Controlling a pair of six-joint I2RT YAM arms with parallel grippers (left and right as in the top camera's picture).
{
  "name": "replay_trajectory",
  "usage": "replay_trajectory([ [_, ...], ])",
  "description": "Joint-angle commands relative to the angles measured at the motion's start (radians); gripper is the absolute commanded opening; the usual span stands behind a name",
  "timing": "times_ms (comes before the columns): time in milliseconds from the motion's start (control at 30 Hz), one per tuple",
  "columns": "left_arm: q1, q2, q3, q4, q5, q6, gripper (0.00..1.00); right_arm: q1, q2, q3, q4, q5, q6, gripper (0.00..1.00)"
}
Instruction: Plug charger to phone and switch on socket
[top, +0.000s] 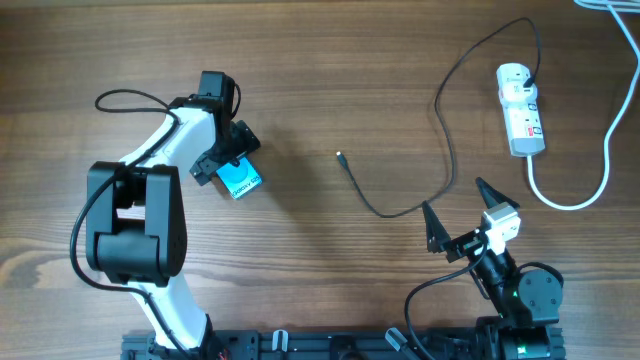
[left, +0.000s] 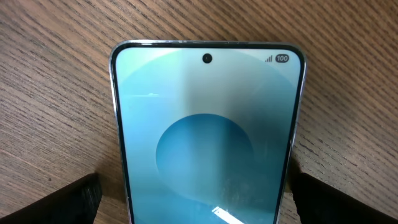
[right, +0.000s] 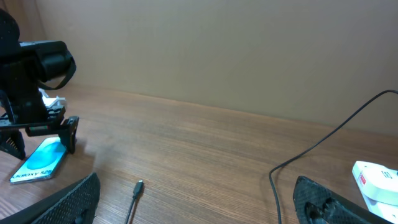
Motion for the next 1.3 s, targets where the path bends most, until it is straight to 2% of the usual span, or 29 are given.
replay_trajectory([
  [0,0.008,0.082,-0.062,0.032,0.020,-0.003,1.00,0.005,-0.002,-0.001,0.006,-0.004,0.008,1.00],
  [100,0.008,0.082,-0.062,0.059,0.020,-0.020,0.95,0.005,-0.002,-0.001,0.006,-0.004,0.008,1.00],
  [133,0.008,0.082,-0.062,0.058,0.021,-0.030,0.86,0.005,-0.002,-0.001,0.006,-0.004,0.008,1.00],
  [200,0.008,0.082,-0.062,0.049,0.025,-0.037,0.80,0.005,-0.002,-0.001,0.006,-0.004,0.008,1.00],
  [367,0.008,0.082,-0.063,0.027,0.093,-0.036,0.80,0.005,-0.002,-0.001,0.006,-0.004,0.008,1.00],
  [400,0.008,0.082,-0.063,0.017,0.108,-0.036,0.86,0.005,-0.002,-0.001,0.006,-0.004,0.008,1.00],
  [433,0.008,0.082,-0.063,0.006,0.117,-0.036,0.88,0.005,-0.002,-0.001,0.006,-0.004,0.008,1.00],
  [500,0.008,0.082,-0.063,-0.021,0.126,-0.036,0.85,0.005,-0.002,-0.001,0.006,-0.004,0.008,1.00],
  [633,0.008,0.082,-0.063,-0.027,0.212,-0.036,0.85,0.005,-0.002,-0.001,0.006,-0.004,0.008,1.00],
  [767,0.008,0.082,-0.062,-0.034,0.225,-0.036,0.82,0.005,-0.002,-0.001,0.006,-0.004,0.008,1.00],
  [933,0.016,0.082,-0.062,-0.002,0.200,-0.036,0.84,0.005,-0.002,-0.001,0.006,-0.004,0.007,1.00],
  [1167,0.018,0.082,-0.059,-0.003,0.203,-0.036,0.78,0.005,-0.002,-0.001,0.006,-0.004,0.008,1.00],
  [1267,0.018,0.081,-0.049,-0.001,0.204,-0.036,0.72,0.005,-0.002,-0.001,0.006,-0.004,0.008,1.00],
])
